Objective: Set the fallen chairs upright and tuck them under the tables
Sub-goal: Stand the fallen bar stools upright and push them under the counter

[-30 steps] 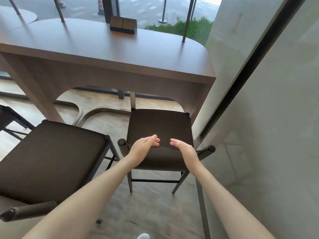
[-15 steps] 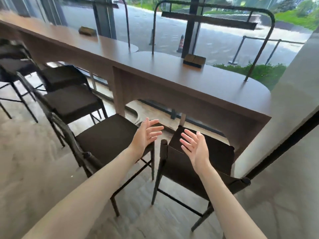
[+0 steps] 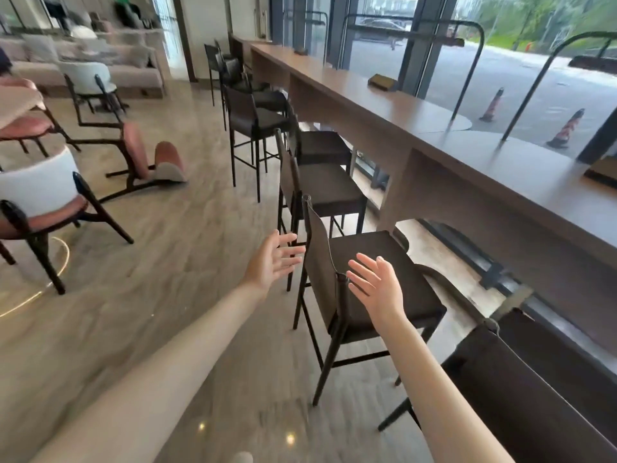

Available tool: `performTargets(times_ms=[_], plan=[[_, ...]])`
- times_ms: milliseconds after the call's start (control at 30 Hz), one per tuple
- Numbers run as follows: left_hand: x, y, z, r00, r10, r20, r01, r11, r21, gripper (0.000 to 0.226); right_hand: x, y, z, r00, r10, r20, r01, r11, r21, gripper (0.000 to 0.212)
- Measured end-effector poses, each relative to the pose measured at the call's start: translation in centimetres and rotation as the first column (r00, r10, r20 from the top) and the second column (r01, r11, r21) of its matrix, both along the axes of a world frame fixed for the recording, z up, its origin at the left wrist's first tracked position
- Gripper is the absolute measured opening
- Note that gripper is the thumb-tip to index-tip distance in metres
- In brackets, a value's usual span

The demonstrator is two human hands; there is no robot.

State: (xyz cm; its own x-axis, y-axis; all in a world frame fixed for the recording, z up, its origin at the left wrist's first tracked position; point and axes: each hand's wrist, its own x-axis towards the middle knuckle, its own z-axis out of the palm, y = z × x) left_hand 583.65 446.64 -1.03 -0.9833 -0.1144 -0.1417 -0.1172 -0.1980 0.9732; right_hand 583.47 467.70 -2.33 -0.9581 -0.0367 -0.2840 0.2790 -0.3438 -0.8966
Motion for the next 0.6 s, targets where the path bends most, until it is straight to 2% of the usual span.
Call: performTargets(times_ms=[133,400,600], plan=[[-2.6,-4.8,-0.5,1.0,-0.002,0.008,0.002,1.0,-0.027,0.044,-2.8,-4.3,-0.9,0.999,-0.04,0.029,0.041,0.999,-0.034,0.041],[-9.4,-12.5,-1.1,0.985,-0.173,0.006,0.173,0.977,-0.128,0.043,-6.8,-10.8,-1.4,0.959,-0.279,0.052,0.283,0.954,-0.096,0.041],[-13.2,-13.1,0.0,0.944,-0.327,-0.045,0.308,0.921,-0.241,0.04,-7.5,-11.7,-1.7,0.898,-0.441,-0.012,0.441,0.897,0.046,0.036]])
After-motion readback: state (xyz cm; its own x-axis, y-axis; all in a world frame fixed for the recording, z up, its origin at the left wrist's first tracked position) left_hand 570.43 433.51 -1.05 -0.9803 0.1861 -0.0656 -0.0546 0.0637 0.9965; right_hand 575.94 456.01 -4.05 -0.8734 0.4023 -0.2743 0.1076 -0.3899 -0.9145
